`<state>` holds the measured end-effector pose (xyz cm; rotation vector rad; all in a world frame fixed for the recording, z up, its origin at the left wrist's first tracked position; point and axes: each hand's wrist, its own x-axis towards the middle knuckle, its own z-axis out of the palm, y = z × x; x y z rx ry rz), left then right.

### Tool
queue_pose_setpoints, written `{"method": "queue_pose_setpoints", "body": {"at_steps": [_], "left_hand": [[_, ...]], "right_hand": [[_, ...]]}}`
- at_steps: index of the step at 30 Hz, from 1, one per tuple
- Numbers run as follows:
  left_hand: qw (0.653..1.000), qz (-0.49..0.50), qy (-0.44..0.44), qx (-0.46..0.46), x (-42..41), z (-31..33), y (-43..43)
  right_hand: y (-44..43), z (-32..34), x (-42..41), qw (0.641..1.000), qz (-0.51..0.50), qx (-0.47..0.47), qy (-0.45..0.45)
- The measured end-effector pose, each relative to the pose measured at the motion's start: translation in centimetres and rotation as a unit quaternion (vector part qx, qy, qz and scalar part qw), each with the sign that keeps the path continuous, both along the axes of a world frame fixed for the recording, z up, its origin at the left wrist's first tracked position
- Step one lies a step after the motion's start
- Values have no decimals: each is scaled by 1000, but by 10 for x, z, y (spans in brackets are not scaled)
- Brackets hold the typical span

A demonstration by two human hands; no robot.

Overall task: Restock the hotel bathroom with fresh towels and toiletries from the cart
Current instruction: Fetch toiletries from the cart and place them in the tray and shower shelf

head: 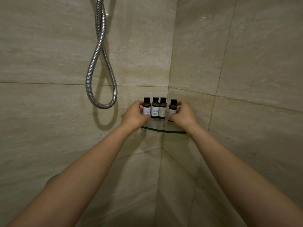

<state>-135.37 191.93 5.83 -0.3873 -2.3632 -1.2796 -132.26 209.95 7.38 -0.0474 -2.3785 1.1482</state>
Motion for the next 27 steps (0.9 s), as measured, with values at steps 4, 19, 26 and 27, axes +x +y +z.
{"method": "queue_pose_setpoints", "body": {"at_steps": [4, 19, 26, 27], "left_hand": [[1000, -2, -9, -10, -6, -1, 1], [998, 9, -23, -61, -24, 1, 0], [999, 8, -22, -38, -31, -1, 1], [999, 10, -23, -36, -33, -2, 1]], "right_hand": [[0, 0, -1, 1000, -6, 25, 15], [-1, 5, -16, 998, -5, 60, 4], [-1, 5, -18, 998, -7, 63, 6], [0, 5, -19, 998, -6, 63, 7]]}}
